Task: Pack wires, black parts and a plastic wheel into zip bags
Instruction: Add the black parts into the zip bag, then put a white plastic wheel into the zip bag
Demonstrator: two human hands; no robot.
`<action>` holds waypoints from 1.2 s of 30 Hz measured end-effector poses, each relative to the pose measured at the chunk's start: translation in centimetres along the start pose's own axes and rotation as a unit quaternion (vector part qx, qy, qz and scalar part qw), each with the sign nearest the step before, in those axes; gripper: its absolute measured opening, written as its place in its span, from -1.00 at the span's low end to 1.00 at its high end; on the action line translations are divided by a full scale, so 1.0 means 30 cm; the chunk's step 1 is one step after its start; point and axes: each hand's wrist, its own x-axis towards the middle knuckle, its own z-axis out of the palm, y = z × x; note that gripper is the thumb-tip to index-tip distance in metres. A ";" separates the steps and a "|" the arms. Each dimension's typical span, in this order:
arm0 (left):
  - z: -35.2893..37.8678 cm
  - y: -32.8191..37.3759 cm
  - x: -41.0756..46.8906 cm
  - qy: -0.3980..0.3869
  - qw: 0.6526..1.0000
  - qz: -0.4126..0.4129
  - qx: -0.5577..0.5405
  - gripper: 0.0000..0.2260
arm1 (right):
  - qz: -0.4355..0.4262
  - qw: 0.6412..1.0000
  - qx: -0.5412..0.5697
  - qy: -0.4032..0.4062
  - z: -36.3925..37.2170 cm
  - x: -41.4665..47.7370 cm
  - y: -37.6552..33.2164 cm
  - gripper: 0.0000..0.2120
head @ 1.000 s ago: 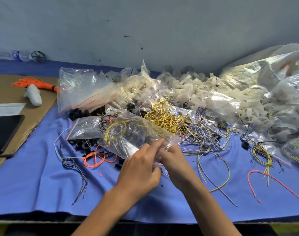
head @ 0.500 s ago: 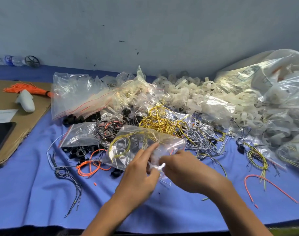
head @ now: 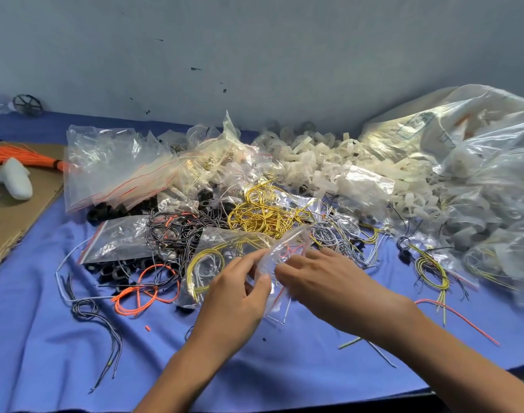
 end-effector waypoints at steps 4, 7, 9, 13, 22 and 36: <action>-0.024 0.024 0.004 0.021 1.000 -0.007 0.008 -0.69 | 0.019 0.997 0.028 0.069 -0.040 0.015 -0.013 -0.67; -0.037 0.044 -0.005 -0.004 1.000 -0.004 0.028 -0.51 | 0.054 0.991 0.035 0.115 -0.055 0.006 -0.031 -0.67; -0.042 0.060 -0.015 -0.030 0.998 -0.003 0.059 -0.47 | 0.060 0.989 0.029 0.132 -0.052 -0.002 -0.038 -0.72; -0.054 0.056 -0.029 -0.028 0.993 -0.039 0.109 -0.54 | 0.098 0.983 0.031 0.155 -0.031 -0.015 -0.021 -0.81; -0.044 0.039 -0.048 -0.102 0.981 -0.160 -0.031 -0.68 | 0.139 0.972 0.047 0.184 0.024 -0.031 -0.039 -0.92; 0.065 -0.063 -0.047 0.021 0.993 -0.115 -0.031 -0.91 | 0.226 0.914 0.205 0.269 0.012 -0.004 0.121 -0.92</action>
